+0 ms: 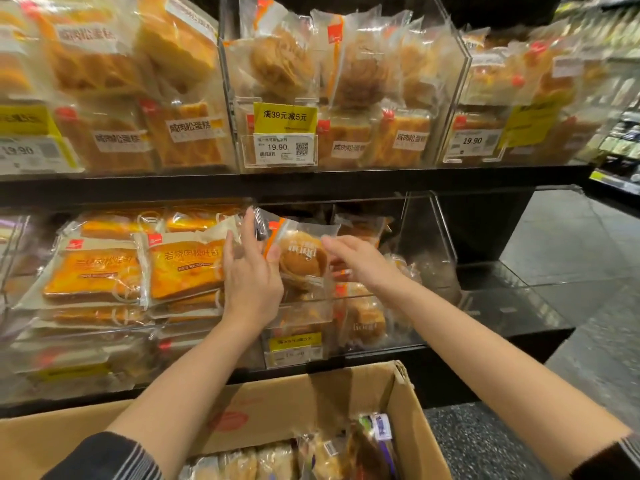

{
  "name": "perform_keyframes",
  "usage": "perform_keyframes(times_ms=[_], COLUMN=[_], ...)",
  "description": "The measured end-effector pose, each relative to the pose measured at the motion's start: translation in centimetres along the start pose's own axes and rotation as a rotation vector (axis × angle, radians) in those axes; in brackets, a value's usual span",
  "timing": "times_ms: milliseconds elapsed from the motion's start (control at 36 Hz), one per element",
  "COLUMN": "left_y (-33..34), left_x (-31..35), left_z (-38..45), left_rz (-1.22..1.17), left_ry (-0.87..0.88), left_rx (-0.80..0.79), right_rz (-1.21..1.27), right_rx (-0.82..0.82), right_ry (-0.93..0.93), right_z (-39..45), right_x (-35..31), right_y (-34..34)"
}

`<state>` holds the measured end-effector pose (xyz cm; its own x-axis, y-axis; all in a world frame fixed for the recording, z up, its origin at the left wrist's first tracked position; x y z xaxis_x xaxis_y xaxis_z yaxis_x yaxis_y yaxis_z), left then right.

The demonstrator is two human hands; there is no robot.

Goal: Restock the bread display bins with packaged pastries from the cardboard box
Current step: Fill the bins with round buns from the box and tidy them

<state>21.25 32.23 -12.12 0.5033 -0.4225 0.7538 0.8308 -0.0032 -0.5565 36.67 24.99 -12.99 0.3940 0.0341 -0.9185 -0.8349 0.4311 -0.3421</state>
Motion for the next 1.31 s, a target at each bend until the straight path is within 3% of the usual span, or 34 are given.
perform_keyframes(times_ms=[56,194,389,500,583,833,944,1000,1194,1306], left_y=[0.2,0.3,2.1,2.7,2.9,3.7,3.7,3.6,2.1,1.0], left_x=[-0.2,0.8,0.5,0.6,0.8,0.8,0.9,1.0,2.7,1.9], left_z=[0.1,-0.2,0.7,0.6,0.4,0.4,0.4,0.2,-2.3,-5.3], left_rz=[0.019,0.131,0.409,0.552,0.656,0.822,0.84,0.825,0.913,0.655], left_ry=[-0.018,0.071,0.27,0.287,0.289,0.3,0.29,0.295,0.491,0.698], left_rx=[-0.042,-0.112,-0.188,-0.212,-0.221,-0.213,-0.228,-0.219,-0.179,-0.28], right_rz=[0.035,0.1,0.098,-0.161,-0.299,-0.424,-0.798,-0.856,-0.515,-0.471], right_rx=[-0.023,0.114,0.378,0.239,0.178,0.298,0.414,0.464,0.505,0.416], right_ry=[0.025,0.067,0.274,0.402,0.396,0.446,0.326,0.21,-0.062,-0.123], right_z=[-0.4,0.1,0.7,1.2,1.7,4.3,2.9,1.8,-4.9,-8.4], right_x=[-0.2,0.4,3.5,4.8,5.0,6.2,4.4,2.9,-1.5,-3.0], right_y=[1.4,1.1,-6.5,-8.0,-7.3,-4.2,-4.7,-4.8,-3.2,-1.5])
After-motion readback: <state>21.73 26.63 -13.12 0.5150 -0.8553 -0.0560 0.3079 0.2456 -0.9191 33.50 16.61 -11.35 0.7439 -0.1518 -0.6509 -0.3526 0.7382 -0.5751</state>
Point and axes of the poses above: each hand's wrist, its own z-axis towards the middle knuckle, its own y-axis out of the palm, x = y × z, the point moved 6 cm from there along z, towards the middle knuckle, and after that the axes turned 13 degrees about -y, right-handed, at the moved point
